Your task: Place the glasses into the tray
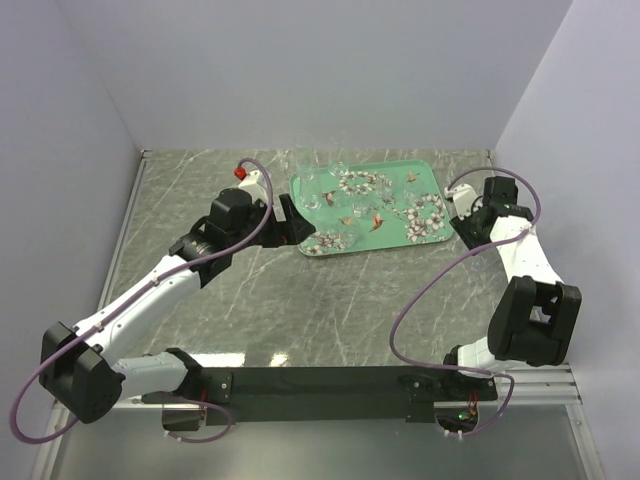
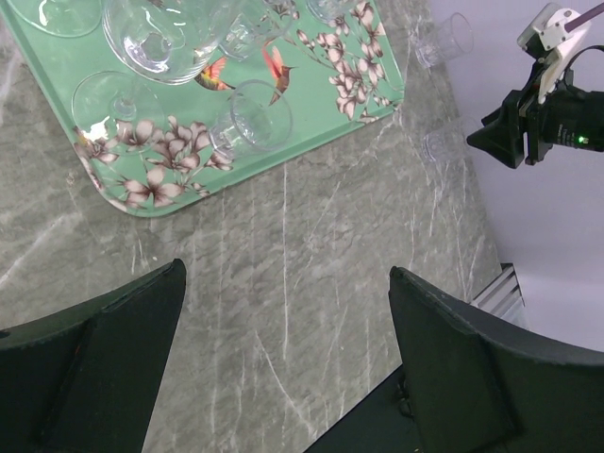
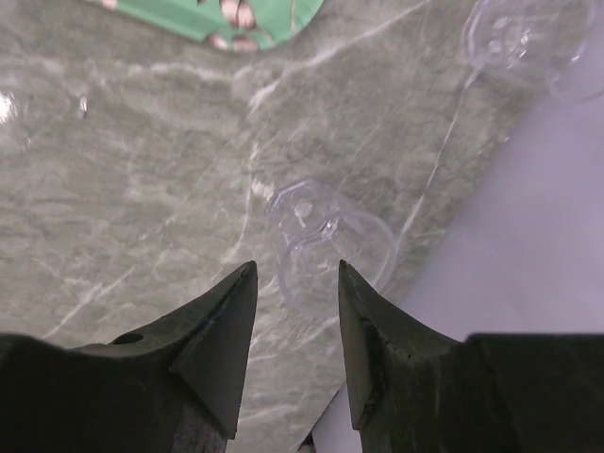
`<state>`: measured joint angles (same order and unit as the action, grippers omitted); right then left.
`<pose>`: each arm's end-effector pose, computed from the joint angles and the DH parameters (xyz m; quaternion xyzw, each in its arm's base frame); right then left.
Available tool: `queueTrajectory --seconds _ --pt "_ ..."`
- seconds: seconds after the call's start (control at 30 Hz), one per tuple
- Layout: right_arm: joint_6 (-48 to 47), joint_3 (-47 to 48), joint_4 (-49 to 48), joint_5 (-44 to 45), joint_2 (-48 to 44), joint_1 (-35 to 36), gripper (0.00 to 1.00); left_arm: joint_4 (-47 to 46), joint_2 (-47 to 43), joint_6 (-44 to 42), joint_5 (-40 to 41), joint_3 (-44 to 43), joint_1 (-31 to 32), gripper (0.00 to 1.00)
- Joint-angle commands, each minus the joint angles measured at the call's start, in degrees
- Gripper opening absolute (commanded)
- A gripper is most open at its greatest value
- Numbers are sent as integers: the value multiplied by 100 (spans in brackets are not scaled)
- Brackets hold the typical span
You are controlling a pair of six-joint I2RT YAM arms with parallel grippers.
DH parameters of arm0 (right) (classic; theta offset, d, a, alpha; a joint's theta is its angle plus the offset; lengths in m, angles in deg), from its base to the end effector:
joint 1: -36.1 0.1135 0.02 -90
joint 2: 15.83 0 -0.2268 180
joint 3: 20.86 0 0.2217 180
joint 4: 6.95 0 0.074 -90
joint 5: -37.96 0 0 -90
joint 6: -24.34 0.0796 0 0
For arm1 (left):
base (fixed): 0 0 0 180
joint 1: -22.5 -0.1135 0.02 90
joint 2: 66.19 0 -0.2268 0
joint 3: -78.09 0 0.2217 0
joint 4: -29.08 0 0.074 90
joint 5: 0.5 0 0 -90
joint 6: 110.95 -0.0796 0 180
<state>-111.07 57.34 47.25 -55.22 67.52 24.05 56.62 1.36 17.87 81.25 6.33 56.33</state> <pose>0.2873 -0.0568 0.1868 -0.2837 0.9214 -0.1035 0.2445 0.2385 -0.1736 0.2789 0.0032 0.8342 -0.3731 0.4060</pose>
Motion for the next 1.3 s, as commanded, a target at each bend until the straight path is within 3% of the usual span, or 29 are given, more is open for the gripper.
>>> queueTrajectory --seconds 0.0,0.7,0.9,1.2,1.27 --pt "-144 -80 -167 169 -223 -78 47 -190 74 133 -115 -283 -25 94" --pt "-91 -546 -396 309 93 -201 42 -199 127 81 -194 -187 -25 95" --pt "-109 -616 -449 309 261 -218 32 -138 259 -7 -212 -301 -16 95" --pt "-214 -546 -422 274 261 -210 1 -164 294 -95 -186 -319 -25 95" --pt "-310 -493 -344 160 182 -210 0 -182 303 -139 -186 -327 -16 95"
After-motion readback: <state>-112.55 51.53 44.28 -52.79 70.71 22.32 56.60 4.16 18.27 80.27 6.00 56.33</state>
